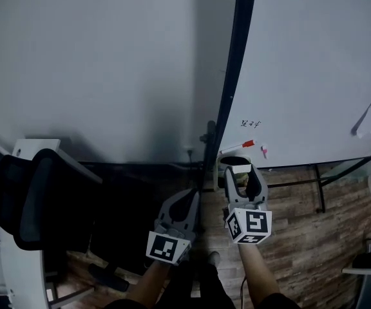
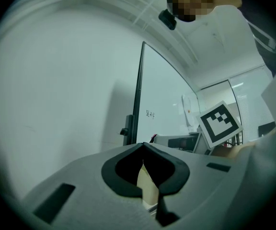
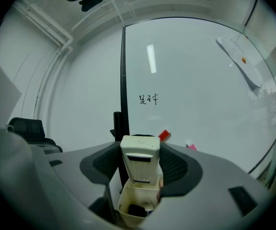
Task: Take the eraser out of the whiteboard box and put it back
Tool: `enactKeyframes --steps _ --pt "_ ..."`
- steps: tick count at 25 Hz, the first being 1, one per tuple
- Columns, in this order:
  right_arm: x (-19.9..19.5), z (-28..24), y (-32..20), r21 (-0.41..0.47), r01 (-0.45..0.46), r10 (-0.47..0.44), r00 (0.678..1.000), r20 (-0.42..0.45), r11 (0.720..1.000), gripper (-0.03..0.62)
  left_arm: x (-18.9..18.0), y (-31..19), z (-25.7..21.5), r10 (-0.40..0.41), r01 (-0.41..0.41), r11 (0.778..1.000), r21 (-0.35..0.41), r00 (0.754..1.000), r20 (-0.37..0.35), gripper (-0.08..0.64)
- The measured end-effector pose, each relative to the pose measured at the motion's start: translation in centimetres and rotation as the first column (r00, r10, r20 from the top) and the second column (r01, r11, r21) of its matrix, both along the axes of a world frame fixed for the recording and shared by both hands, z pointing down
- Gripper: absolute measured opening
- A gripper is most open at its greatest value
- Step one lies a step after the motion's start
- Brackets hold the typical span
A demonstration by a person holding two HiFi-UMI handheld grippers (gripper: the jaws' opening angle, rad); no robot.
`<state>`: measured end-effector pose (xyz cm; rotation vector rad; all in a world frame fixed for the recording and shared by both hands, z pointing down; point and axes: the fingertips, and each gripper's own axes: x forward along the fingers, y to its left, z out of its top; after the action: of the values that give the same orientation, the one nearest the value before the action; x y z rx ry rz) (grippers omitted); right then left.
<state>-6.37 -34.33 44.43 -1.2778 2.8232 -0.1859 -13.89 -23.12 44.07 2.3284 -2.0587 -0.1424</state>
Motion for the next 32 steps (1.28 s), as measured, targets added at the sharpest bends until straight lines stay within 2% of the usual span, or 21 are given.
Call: enactKeyframes --steps 13,19,24,32 --pt "-2.6 6.0 -2.3 -0.123 -0.031 0.014 0.99 -0.139 0.992 0.233 -1.3 0.3 3.5 -0.017 0.016 0.999 -0.047 1.0 -0.017 0.005" --pt "-3.1 6.7 -2.3 -0.109 -0.047 0.023 0.978 -0.209 0.993 0.233 -2.2 0.5 3.7 -0.03 0.03 0.999 -0.042 0.999 -0.011 0.005" --pt "-3.3 6.5 -1.9 -0.1 -0.027 0.008 0.981 -0.194 0.995 0.236 -2.0 0.7 3.9 -0.029 0.028 0.999 -0.045 0.999 -0.021 0.005" --pt "-1.6 2.8 -0.9 -0.049 -0.015 0.011 0.997 -0.079 0.999 0.258 -1.8 0.8 2.7 -0.027 0.027 0.999 -0.024 0.999 -0.018 0.005"
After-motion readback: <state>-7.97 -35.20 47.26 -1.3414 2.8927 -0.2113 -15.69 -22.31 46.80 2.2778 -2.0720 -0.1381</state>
